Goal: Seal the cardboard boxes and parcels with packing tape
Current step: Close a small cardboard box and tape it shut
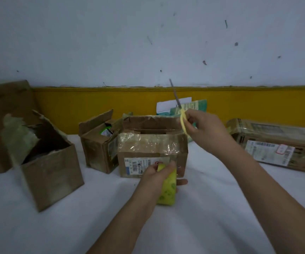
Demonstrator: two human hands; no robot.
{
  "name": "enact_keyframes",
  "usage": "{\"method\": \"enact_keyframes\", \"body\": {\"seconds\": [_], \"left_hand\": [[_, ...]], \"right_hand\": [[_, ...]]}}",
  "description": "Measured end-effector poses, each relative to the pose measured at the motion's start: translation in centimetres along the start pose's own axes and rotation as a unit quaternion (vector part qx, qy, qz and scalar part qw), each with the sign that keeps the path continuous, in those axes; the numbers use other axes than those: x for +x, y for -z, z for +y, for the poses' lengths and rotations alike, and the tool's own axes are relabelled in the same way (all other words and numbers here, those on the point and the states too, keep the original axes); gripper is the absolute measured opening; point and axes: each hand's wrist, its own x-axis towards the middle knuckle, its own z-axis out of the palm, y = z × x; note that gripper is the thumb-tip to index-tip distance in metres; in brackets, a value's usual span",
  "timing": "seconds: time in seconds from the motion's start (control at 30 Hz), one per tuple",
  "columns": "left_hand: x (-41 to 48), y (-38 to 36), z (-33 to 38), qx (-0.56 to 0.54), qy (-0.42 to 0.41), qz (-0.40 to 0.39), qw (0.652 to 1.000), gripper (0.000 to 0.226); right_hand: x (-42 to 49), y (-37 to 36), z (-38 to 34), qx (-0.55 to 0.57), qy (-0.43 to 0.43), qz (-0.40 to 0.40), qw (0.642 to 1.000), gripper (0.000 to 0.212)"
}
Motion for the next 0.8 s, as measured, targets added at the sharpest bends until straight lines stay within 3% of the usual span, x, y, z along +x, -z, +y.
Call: {"method": "enact_keyframes", "body": {"seconds": [0.13,0.23,0.3,0.5,0.8], "left_hand": [[0.1,-0.1,-0.4,-0.022,-0.017,0.010,1.000,0.034],[0.1,-0.3,-0.9,-0.038,-0.046,0.012,0.998,0.033],[0.2,-0.4,-1.2,-0.036,-0.059,0.011,0.998,0.031],[0.3,-0.1,-1.3,-0.045,-0.049,-0.008,0.998,0.028],[0.8,0.4,-1.3,-0.051,-0.025,-0.040,0.998,0.029]], "right_hand": [[-5.7,3.4,1.4,0.014,-0.040,-0.189,0.981,0.030],[-7.8,4.3,2.9,0.012,-0.138,-0.376,0.916,0.048],[-7.6,4.4,3.4,-0.005,-0.149,-0.443,0.884,0.051],[-3.6,3.4,2.7,-0.040,-0.170,-0.522,0.835,0.066],[-0.9,5.1,2.6,-0.024,-0.174,-0.569,0.804,0.068]]}}
